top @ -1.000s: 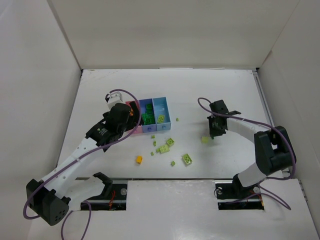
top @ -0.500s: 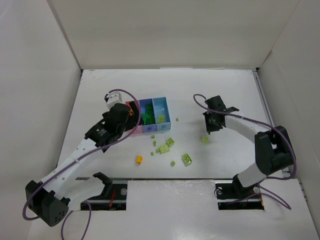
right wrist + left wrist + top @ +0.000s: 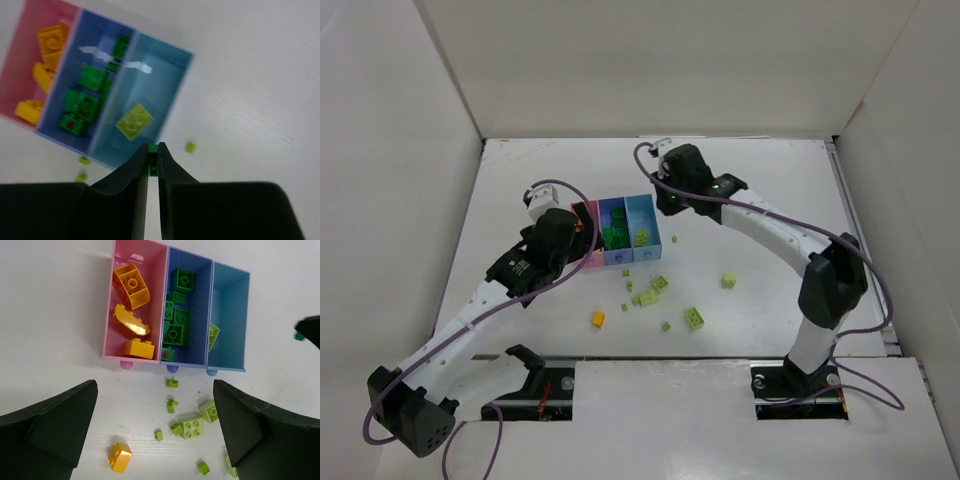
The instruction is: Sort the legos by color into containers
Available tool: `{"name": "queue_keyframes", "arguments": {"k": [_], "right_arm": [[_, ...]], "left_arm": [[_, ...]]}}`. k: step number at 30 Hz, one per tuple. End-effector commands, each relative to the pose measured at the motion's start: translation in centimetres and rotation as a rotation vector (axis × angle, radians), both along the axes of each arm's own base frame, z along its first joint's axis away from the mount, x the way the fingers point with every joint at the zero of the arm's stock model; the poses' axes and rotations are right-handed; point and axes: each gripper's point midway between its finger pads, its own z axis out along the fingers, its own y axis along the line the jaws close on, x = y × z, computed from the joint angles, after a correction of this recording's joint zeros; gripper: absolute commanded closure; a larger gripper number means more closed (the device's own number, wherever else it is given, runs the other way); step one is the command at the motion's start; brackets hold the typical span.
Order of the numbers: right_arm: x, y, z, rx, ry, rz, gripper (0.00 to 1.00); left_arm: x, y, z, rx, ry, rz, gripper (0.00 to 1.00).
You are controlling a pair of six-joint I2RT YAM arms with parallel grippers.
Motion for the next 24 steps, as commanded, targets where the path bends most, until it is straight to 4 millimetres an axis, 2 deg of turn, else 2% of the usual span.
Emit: {"name": "queue_keyframes", "arguments": {"k": [1,2,3,5,6,7,8,10,11,12,14,17,19,21,22,24], "right_arm": [[-0.6,6.4,1.3,0.046,-0.039,0.165,0.91],[-0.7,7.6,1.5,0.057,-0.041,0.187,0.91],[-1.0,9.3,2.5,0.082,-0.058,0.220,0.91],[-0.8,11.5,2.4,0.106,-0.068,0.255,0.89],[-0.7,11.6,1.5,0.096,-0.055,0.255,0.89],[-0.7,12.6,1.9,0.105,-0.065,0.267,0.87],[-0.3,13.0,0.7,0.093,-0.051,0.267,0.86],[-0.4,13.8,0.4,0.087,-0.042,0.278,0.79],[-0.5,13.8,-0.5,0.078,-0.021,0.272,0.73],[-0.3,14.0,-0.5,0.080,-0.023,0.272,0.61],[-0.5,13.8,-1.0,0.072,-0.013,0.271,0.52],[-0.6,13.7,-1.5,0.065,-0.004,0.271,0.46],[-0.6,13.4,-0.1,0.080,-0.031,0.264,0.42],[-0.6,13.1,0.4,0.080,-0.042,0.256,0.41],[-0.8,13.0,1.8,0.095,-0.060,0.256,0.41],[-0.9,11.2,0.9,0.050,-0.053,0.198,0.42]], "left_arm": [[-0.1,1.2,1.7,-0.024,-0.035,0.057,0.00],[-0.1,1.4,1.7,-0.019,-0.039,0.064,0.00],[-0.2,1.4,1.5,-0.021,-0.028,0.070,0.00],[-0.5,1.5,1.6,-0.029,-0.028,0.075,0.00],[-0.5,1.5,1.6,-0.029,-0.028,0.076,0.00],[-0.7,1.7,1.7,-0.028,-0.026,0.076,0.00],[-0.7,1.7,1.7,-0.028,-0.026,0.076,0.00],[-0.9,1.8,1.1,-0.025,-0.011,0.081,0.00],[-0.9,1.8,1.1,-0.025,-0.011,0.081,0.00],[-0.9,1.8,1.1,-0.025,-0.011,0.081,0.00],[-0.9,1.8,1.1,-0.025,-0.011,0.081,0.00],[-1.0,1.9,1.4,-0.030,-0.019,0.081,0.00],[-1.0,1.9,1.4,-0.030,-0.019,0.081,0.00],[-1.0,1.9,1.4,-0.030,-0.019,0.081,0.00],[-1.0,1.9,1.4,-0.030,-0.019,0.081,0.00],[-1.1,1.9,1.6,-0.036,-0.026,0.081,0.00]]}}
